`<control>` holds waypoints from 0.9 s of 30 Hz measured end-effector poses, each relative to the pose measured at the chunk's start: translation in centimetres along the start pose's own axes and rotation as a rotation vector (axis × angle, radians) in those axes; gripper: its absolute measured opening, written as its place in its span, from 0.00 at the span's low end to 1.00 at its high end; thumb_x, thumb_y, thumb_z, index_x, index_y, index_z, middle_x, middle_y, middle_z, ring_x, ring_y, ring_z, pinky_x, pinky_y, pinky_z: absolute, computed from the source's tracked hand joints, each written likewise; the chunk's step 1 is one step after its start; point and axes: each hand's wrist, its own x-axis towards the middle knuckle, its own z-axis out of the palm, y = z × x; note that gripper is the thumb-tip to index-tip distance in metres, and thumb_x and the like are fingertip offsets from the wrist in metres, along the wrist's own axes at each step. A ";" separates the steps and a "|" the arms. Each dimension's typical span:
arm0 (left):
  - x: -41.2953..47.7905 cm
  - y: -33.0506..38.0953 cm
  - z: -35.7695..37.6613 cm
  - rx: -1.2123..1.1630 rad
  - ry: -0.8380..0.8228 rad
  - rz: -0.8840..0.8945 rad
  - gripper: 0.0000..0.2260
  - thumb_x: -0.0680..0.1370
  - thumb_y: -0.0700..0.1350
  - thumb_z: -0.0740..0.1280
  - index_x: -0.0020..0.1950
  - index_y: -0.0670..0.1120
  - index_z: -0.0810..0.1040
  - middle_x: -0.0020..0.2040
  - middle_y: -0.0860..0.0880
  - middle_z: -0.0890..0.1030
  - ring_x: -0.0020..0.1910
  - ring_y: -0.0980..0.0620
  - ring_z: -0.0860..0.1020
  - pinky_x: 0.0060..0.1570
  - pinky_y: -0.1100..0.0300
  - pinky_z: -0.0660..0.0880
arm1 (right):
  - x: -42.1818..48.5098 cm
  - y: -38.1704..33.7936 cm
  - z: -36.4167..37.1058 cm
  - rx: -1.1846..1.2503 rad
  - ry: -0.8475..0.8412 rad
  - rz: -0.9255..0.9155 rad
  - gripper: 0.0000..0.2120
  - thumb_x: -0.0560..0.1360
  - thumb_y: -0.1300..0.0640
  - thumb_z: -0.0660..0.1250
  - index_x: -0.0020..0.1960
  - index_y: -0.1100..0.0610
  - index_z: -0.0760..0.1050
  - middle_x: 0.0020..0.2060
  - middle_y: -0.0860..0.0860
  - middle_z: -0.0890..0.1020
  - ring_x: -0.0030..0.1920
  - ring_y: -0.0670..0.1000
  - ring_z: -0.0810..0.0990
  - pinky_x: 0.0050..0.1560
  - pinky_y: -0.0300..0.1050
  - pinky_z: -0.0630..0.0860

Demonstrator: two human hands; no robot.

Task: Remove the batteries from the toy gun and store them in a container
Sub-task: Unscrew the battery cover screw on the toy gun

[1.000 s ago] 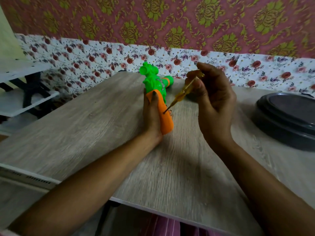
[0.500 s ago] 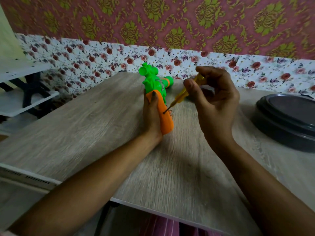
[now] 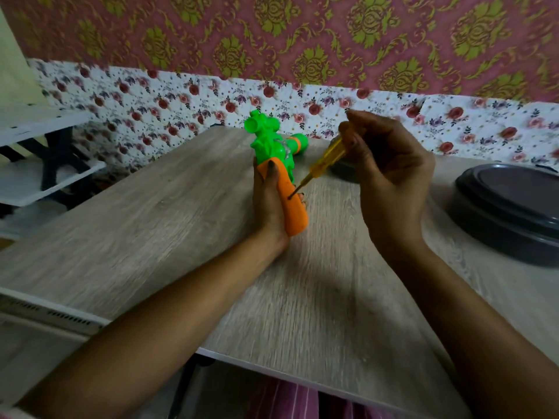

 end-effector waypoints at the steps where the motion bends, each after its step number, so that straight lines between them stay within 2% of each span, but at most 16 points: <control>1: 0.1 0.0 -0.1 0.001 0.001 -0.009 0.31 0.71 0.59 0.64 0.72 0.49 0.65 0.46 0.43 0.73 0.29 0.52 0.75 0.28 0.63 0.74 | 0.0 0.1 -0.1 -0.001 -0.007 -0.001 0.13 0.74 0.67 0.63 0.56 0.56 0.74 0.47 0.54 0.81 0.52 0.52 0.80 0.57 0.51 0.77; 3: 0.3 -0.1 -0.2 -0.004 -0.003 -0.009 0.33 0.69 0.60 0.64 0.72 0.49 0.65 0.42 0.45 0.72 0.27 0.53 0.75 0.27 0.63 0.73 | -0.3 0.1 0.1 -0.014 -0.028 -0.001 0.12 0.75 0.67 0.60 0.58 0.59 0.72 0.49 0.57 0.80 0.55 0.56 0.80 0.59 0.55 0.76; 5: 0.3 -0.1 -0.1 -0.006 -0.003 -0.002 0.34 0.69 0.60 0.64 0.72 0.48 0.65 0.43 0.44 0.73 0.26 0.53 0.75 0.27 0.63 0.73 | -0.5 0.1 0.3 -0.023 -0.034 0.010 0.11 0.75 0.65 0.62 0.56 0.57 0.72 0.49 0.57 0.80 0.54 0.55 0.80 0.55 0.51 0.78; 7: 0.1 -0.1 0.0 0.008 -0.006 0.030 0.26 0.76 0.57 0.61 0.72 0.48 0.65 0.47 0.42 0.73 0.27 0.53 0.75 0.27 0.63 0.73 | -0.3 0.0 0.5 -0.070 0.004 -0.012 0.09 0.71 0.61 0.69 0.50 0.53 0.75 0.46 0.57 0.79 0.49 0.55 0.80 0.48 0.48 0.80; 9: 0.0 0.0 0.1 0.025 -0.004 0.028 0.23 0.79 0.55 0.58 0.72 0.49 0.65 0.50 0.41 0.73 0.30 0.52 0.74 0.28 0.63 0.73 | -0.1 0.1 0.3 -0.075 0.032 -0.043 0.09 0.69 0.59 0.70 0.48 0.50 0.77 0.44 0.57 0.79 0.47 0.59 0.80 0.49 0.53 0.79; 12: -0.1 0.0 0.0 0.023 0.002 0.009 0.30 0.73 0.59 0.62 0.73 0.48 0.64 0.47 0.43 0.72 0.33 0.51 0.74 0.27 0.63 0.74 | 0.0 0.2 0.0 -0.026 0.011 -0.020 0.12 0.73 0.65 0.65 0.54 0.53 0.75 0.47 0.55 0.80 0.52 0.54 0.80 0.56 0.53 0.77; 14: 0.0 0.0 0.1 0.024 0.001 0.016 0.32 0.71 0.59 0.63 0.72 0.48 0.64 0.44 0.44 0.72 0.31 0.52 0.74 0.28 0.63 0.74 | -0.1 0.0 0.2 -0.030 -0.004 -0.008 0.13 0.74 0.67 0.63 0.57 0.56 0.73 0.48 0.54 0.80 0.53 0.51 0.80 0.57 0.53 0.77; 18: 0.1 0.0 0.0 0.038 0.001 0.014 0.39 0.65 0.62 0.63 0.73 0.46 0.64 0.45 0.43 0.73 0.28 0.53 0.75 0.27 0.63 0.73 | -0.2 -0.4 0.4 -0.068 0.003 0.004 0.09 0.70 0.63 0.70 0.48 0.53 0.75 0.44 0.57 0.79 0.45 0.50 0.80 0.49 0.50 0.80; 20: 0.2 -0.1 0.0 0.037 0.007 -0.019 0.42 0.63 0.63 0.63 0.73 0.43 0.64 0.41 0.45 0.73 0.24 0.54 0.75 0.25 0.64 0.73 | -0.2 -0.4 0.3 -0.029 0.000 0.003 0.10 0.71 0.65 0.68 0.49 0.54 0.75 0.43 0.55 0.79 0.47 0.52 0.80 0.51 0.51 0.80; 24: 0.4 -0.1 -0.1 0.027 -0.008 -0.024 0.44 0.62 0.63 0.65 0.74 0.44 0.63 0.40 0.46 0.72 0.24 0.54 0.75 0.26 0.64 0.73 | -0.3 -0.4 0.3 0.026 -0.032 0.021 0.16 0.74 0.68 0.59 0.61 0.58 0.70 0.51 0.57 0.79 0.55 0.53 0.79 0.56 0.46 0.77; 25: 0.4 -0.1 -0.1 0.026 -0.021 -0.016 0.43 0.63 0.63 0.64 0.74 0.45 0.63 0.40 0.45 0.72 0.24 0.54 0.75 0.26 0.64 0.73 | -0.4 -0.4 0.4 0.022 -0.033 0.025 0.15 0.75 0.67 0.59 0.60 0.58 0.70 0.52 0.57 0.79 0.55 0.53 0.79 0.55 0.45 0.78; 27: 0.3 -0.2 -0.2 0.036 -0.029 0.022 0.38 0.66 0.61 0.63 0.74 0.48 0.63 0.45 0.44 0.75 0.27 0.53 0.76 0.28 0.63 0.74 | -0.4 -0.4 0.6 -0.024 -0.012 0.023 0.11 0.73 0.62 0.65 0.55 0.55 0.75 0.51 0.57 0.79 0.52 0.53 0.80 0.50 0.45 0.79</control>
